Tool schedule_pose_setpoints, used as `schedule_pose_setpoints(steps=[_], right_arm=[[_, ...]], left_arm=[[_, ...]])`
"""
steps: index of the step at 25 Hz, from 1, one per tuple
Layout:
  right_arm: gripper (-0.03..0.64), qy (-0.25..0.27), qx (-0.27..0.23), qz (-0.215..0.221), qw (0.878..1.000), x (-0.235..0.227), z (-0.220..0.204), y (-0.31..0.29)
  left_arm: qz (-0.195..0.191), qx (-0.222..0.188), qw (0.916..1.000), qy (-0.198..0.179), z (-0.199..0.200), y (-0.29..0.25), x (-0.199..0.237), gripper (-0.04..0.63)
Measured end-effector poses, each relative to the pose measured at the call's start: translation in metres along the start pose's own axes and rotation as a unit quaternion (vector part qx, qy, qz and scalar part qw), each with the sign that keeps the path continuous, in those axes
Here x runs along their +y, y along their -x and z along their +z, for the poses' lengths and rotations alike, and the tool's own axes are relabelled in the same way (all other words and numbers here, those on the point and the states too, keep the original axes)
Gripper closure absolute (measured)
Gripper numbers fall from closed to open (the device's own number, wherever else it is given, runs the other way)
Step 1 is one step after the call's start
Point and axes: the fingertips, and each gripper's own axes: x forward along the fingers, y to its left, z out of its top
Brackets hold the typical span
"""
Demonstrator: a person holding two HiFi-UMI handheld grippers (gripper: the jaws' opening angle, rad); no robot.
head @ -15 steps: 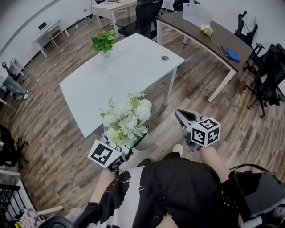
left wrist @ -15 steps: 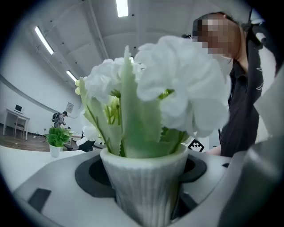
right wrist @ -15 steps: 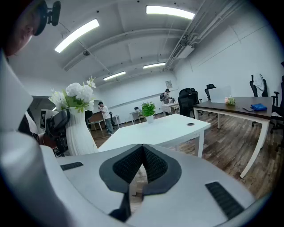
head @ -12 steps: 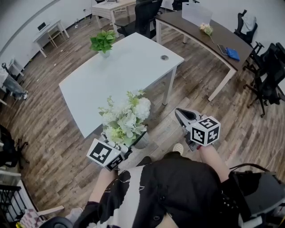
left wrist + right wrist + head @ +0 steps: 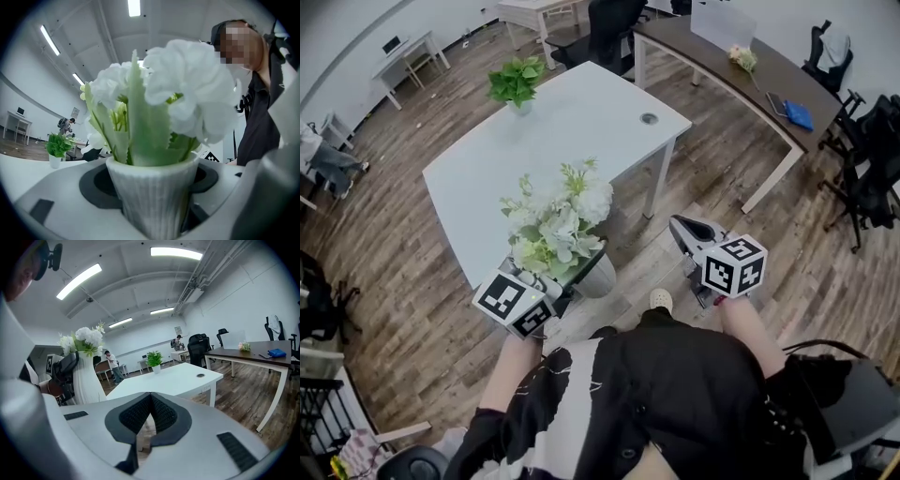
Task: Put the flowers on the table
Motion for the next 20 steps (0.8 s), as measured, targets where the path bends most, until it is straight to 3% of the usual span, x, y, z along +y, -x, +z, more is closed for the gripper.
schedule_pose_setpoints(steps=[7, 20], right_arm=[[0.601, -0.007, -0.003, 0.034, 0.999, -0.047, 0.028, -0.023], [0.601, 0.016, 0.000, 0.056, 0.998, -0.182, 0.099, -0.064]], left_arm=[[0.027, 0.018, 0.9995, 0.000, 0.017, -0.059, 0.030, 0.207], [0.057, 0.029, 0.9979, -0.015, 0.030, -0.202, 0.080, 0.207]])
